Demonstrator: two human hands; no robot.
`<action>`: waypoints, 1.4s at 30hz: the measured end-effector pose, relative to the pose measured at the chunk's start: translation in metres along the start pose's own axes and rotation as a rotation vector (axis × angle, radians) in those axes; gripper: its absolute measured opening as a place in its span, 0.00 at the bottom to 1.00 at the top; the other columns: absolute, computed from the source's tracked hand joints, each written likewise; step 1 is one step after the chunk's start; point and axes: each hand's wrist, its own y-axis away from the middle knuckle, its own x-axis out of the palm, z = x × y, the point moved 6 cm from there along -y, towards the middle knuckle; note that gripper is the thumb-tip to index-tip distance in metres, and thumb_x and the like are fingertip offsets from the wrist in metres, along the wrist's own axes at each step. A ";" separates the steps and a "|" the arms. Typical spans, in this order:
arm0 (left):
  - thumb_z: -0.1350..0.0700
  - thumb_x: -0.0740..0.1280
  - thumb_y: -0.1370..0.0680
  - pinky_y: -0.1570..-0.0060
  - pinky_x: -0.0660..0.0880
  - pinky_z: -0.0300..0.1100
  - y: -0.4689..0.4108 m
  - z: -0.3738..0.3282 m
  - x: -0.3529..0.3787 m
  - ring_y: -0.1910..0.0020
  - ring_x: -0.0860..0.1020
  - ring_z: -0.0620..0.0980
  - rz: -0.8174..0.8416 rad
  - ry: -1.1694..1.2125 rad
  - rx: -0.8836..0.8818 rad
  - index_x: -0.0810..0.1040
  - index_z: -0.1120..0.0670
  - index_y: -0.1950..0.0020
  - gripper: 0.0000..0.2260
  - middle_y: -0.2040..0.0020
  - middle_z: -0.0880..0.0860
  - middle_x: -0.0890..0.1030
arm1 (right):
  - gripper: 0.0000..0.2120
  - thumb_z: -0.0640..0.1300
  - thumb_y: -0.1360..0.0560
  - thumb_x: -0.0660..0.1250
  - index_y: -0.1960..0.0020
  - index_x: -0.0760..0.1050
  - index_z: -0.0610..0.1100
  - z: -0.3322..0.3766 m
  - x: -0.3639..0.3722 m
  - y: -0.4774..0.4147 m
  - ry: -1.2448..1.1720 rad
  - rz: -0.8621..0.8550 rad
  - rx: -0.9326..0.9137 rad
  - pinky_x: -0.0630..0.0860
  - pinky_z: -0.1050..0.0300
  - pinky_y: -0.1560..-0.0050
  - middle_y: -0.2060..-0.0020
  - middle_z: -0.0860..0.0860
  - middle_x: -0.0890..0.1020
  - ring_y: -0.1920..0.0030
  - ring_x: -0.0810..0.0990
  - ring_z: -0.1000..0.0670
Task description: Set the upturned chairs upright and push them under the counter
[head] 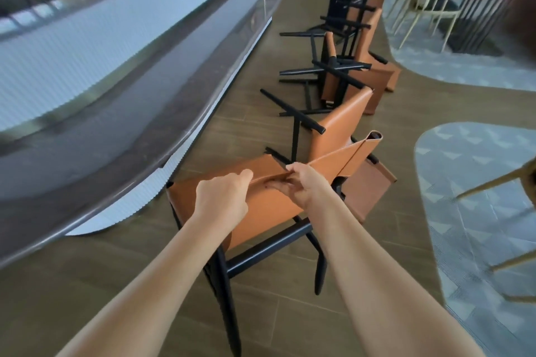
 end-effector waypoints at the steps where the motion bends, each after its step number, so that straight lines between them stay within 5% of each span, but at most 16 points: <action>1: 0.58 0.66 0.22 0.68 0.62 0.38 0.003 0.005 0.000 0.68 0.74 0.46 -0.006 0.008 -0.007 0.72 0.50 0.40 0.12 0.63 0.45 0.75 | 0.14 0.29 0.24 0.62 0.39 0.68 0.32 -0.001 0.008 -0.002 0.030 0.015 0.000 0.80 0.42 0.72 0.42 0.31 0.76 0.47 0.79 0.31; 4: 0.58 0.65 0.22 0.63 0.66 0.40 0.011 0.026 -0.004 0.62 0.78 0.47 -0.008 0.011 -0.069 0.71 0.50 0.37 0.14 0.59 0.46 0.77 | 0.16 0.27 0.24 0.60 0.37 0.68 0.32 -0.009 0.035 -0.005 0.117 0.042 0.005 0.80 0.39 0.71 0.40 0.31 0.74 0.46 0.78 0.31; 9: 0.59 0.65 0.22 0.65 0.70 0.40 0.021 0.052 0.001 0.68 0.72 0.47 0.024 0.005 -0.215 0.72 0.49 0.38 0.13 0.67 0.45 0.69 | 0.21 0.26 0.25 0.60 0.33 0.65 0.33 -0.023 0.056 -0.018 0.203 0.109 0.002 0.79 0.43 0.73 0.39 0.31 0.74 0.45 0.79 0.32; 15: 0.61 0.62 0.23 0.64 0.68 0.42 0.044 0.071 0.005 0.62 0.79 0.51 0.038 -0.014 -0.394 0.73 0.46 0.43 0.12 0.64 0.46 0.76 | 0.27 0.25 0.28 0.64 0.30 0.65 0.34 -0.045 0.070 -0.020 0.317 0.133 0.071 0.82 0.39 0.64 0.55 0.37 0.76 0.60 0.81 0.39; 20: 0.64 0.59 0.27 0.67 0.66 0.42 0.078 0.078 0.013 0.69 0.73 0.50 0.045 0.040 -0.529 0.72 0.49 0.57 0.09 0.68 0.48 0.76 | 0.29 0.24 0.28 0.65 0.29 0.63 0.35 -0.067 0.070 -0.017 0.407 0.187 0.176 0.81 0.38 0.53 0.44 0.33 0.75 0.54 0.81 0.35; 24: 0.66 0.58 0.29 0.66 0.68 0.43 0.088 0.072 0.018 0.67 0.75 0.53 0.004 0.142 -0.610 0.76 0.52 0.54 0.12 0.67 0.50 0.77 | 0.31 0.25 0.28 0.66 0.28 0.62 0.37 -0.070 0.061 -0.013 0.359 0.229 0.242 0.83 0.41 0.63 0.43 0.32 0.75 0.49 0.80 0.34; 29: 0.67 0.58 0.28 0.62 0.68 0.43 0.094 0.057 0.023 0.64 0.77 0.54 -0.053 0.165 -0.658 0.77 0.54 0.54 0.12 0.67 0.50 0.77 | 0.12 0.31 0.25 0.68 0.43 0.71 0.35 -0.051 0.043 -0.008 0.317 0.268 0.301 0.83 0.40 0.66 0.46 0.33 0.75 0.49 0.79 0.34; 32: 0.68 0.58 0.27 0.51 0.68 0.44 0.108 0.036 0.027 0.61 0.75 0.53 -0.058 0.121 -0.621 0.75 0.54 0.56 0.11 0.66 0.50 0.77 | 0.07 0.30 0.24 0.67 0.48 0.71 0.34 -0.041 0.026 -0.006 0.272 0.252 0.324 0.82 0.38 0.64 0.45 0.33 0.74 0.48 0.77 0.34; 37: 0.65 0.58 0.26 0.47 0.68 0.43 0.136 -0.005 0.043 0.57 0.76 0.52 -0.022 0.130 -0.608 0.75 0.53 0.52 0.10 0.61 0.50 0.80 | 0.12 0.29 0.24 0.66 0.42 0.69 0.31 -0.047 -0.016 0.002 0.251 0.209 0.371 0.77 0.33 0.47 0.38 0.31 0.71 0.35 0.70 0.28; 42: 0.66 0.59 0.26 0.50 0.69 0.44 0.170 -0.048 0.065 0.61 0.76 0.53 0.023 0.218 -0.644 0.73 0.53 0.55 0.09 0.64 0.50 0.78 | 0.16 0.27 0.24 0.64 0.38 0.66 0.31 -0.055 -0.072 0.015 0.237 0.177 0.400 0.75 0.31 0.44 0.34 0.30 0.67 0.33 0.67 0.26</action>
